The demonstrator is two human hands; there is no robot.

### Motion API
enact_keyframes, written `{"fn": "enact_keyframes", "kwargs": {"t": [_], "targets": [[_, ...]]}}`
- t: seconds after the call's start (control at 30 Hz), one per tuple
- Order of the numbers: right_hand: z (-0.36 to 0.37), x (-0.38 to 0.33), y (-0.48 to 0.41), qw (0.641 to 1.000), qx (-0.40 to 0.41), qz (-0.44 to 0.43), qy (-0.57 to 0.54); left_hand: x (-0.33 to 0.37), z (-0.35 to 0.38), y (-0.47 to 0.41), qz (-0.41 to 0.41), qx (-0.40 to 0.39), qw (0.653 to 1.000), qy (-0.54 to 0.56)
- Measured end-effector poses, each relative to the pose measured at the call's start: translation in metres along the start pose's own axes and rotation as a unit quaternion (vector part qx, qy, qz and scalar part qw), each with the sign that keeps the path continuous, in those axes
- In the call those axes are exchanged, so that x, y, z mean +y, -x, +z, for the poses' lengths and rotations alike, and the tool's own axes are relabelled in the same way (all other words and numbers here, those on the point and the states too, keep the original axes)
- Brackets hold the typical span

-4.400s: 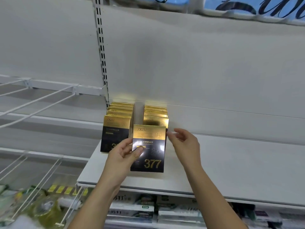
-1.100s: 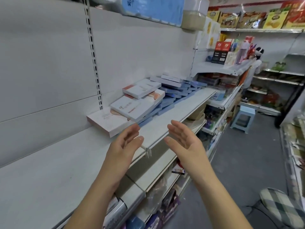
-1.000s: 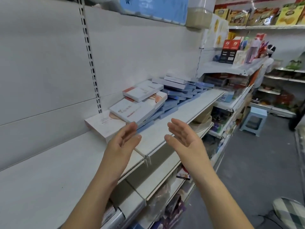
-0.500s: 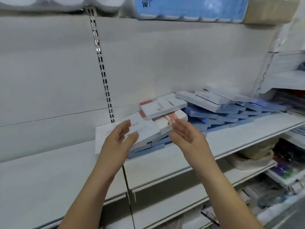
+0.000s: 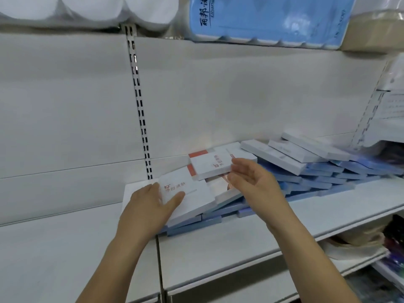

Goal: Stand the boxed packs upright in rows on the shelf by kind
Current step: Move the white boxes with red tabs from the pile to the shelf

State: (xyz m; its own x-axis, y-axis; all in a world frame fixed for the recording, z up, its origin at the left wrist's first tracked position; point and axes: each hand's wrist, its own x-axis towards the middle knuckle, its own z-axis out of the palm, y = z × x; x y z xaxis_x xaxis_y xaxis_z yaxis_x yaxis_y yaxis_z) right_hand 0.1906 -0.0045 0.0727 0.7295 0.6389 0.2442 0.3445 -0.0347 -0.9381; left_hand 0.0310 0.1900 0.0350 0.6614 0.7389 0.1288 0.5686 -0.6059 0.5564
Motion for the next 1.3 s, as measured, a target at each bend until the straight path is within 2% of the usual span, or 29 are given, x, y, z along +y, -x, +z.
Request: {"fn": "enact_keyframes", "kwargs": {"t": [0.07, 0.13, 0.23, 0.3, 0.43, 0.53, 0.67, 0.77, 0.87, 0.97, 1.17, 1.3], "targets": [[-0.008, -0.008, -0.017, 0.997, -0.015, -0.023, 0.079, 0.0, 0.004, -0.008, -0.008, -0.014, 0.997, -0.075], [-0.016, -0.018, -0.042, 0.982, -0.034, -0.043, 0.183, 0.003, 0.008, -0.013, -0.012, -0.024, 0.996, -0.088], [-0.023, -0.028, -0.082, 0.934, -0.08, -0.057, 0.343, 0.008, 0.011, -0.02, -0.016, -0.023, 0.998, -0.062], [-0.021, -0.028, -0.105, 0.903, -0.122, -0.041, 0.41, 0.005, 0.012, -0.027, -0.017, -0.024, 0.997, -0.066], [-0.01, -0.022, -0.133, 0.85, -0.199, -0.012, 0.488, -0.005, 0.011, -0.036, -0.017, -0.065, 0.991, -0.114], [0.0, -0.02, -0.142, 0.822, -0.233, -0.001, 0.52, -0.006, 0.008, -0.039, -0.019, -0.083, 0.995, -0.056], [0.019, -0.014, -0.145, 0.807, -0.225, -0.052, 0.544, -0.005, 0.001, -0.04, -0.028, -0.079, 0.996, 0.033], [0.037, -0.013, -0.147, 0.804, -0.225, -0.06, 0.547, -0.011, -0.008, -0.037, -0.033, -0.079, 0.987, 0.132], [0.051, -0.013, -0.146, 0.802, -0.223, -0.064, 0.55, -0.021, -0.016, -0.038, -0.053, -0.05, 0.982, 0.174], [0.062, -0.017, -0.144, 0.819, -0.228, -0.048, 0.524, -0.034, -0.024, -0.039, -0.067, -0.043, 0.974, 0.212], [0.062, -0.022, -0.139, 0.905, -0.209, 0.017, 0.371, -0.067, -0.05, -0.034, -0.07, -0.019, 0.946, 0.317], [0.049, -0.03, -0.133, 0.962, -0.15, 0.074, 0.217, -0.085, -0.065, -0.029, -0.043, -0.081, 0.92, 0.381]]}}
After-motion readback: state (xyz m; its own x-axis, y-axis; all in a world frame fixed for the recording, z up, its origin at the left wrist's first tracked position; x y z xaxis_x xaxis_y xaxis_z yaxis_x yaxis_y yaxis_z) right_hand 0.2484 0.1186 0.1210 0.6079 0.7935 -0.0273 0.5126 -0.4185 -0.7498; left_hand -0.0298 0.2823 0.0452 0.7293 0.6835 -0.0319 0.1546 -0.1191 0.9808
